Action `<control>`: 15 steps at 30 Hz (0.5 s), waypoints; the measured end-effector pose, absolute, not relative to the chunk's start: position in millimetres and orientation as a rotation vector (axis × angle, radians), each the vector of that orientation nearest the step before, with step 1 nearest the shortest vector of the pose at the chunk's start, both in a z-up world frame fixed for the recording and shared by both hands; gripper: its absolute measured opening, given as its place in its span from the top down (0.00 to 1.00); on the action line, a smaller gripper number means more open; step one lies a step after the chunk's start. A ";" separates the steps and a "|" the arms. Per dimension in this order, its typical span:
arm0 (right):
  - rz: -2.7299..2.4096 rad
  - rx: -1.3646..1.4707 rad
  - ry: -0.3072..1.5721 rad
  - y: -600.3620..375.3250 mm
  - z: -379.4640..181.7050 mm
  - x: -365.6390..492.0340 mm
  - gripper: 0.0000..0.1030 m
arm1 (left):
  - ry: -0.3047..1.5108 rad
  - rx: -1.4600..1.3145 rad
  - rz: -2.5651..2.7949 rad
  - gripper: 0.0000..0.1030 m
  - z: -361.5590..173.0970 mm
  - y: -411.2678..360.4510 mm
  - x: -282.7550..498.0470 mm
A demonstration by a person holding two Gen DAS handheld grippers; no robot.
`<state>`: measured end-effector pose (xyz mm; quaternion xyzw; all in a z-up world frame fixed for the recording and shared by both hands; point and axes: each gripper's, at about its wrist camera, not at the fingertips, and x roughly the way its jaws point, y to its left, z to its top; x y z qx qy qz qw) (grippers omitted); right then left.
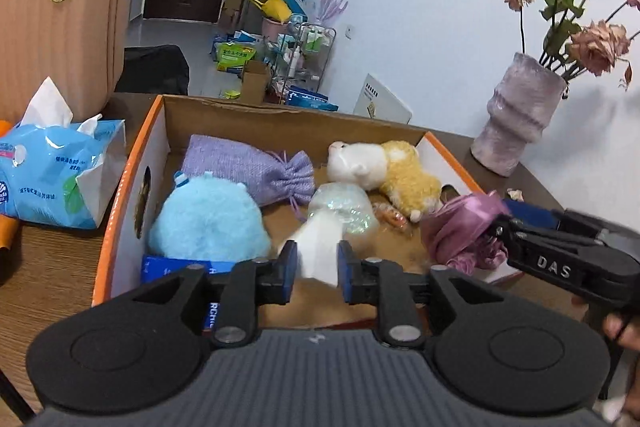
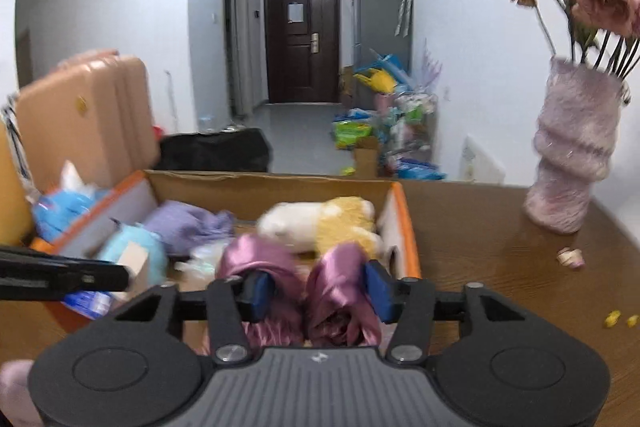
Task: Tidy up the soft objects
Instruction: 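Carry both items over the box and open both grippers to drop them, then withdraw both grippers from the box back over the table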
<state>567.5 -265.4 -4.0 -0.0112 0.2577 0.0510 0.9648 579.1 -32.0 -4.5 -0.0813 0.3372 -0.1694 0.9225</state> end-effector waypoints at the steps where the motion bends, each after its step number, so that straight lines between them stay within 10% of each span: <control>1: 0.084 -0.053 0.515 -263.6 -5.8 566.5 0.50 | 0.690 -0.170 -0.340 0.65 -3.9 -30.1 578.4; 15: 0.092 0.024 0.343 -299.8 73.4 484.2 0.25 | 0.515 -0.126 -0.234 0.35 63.4 9.6 499.0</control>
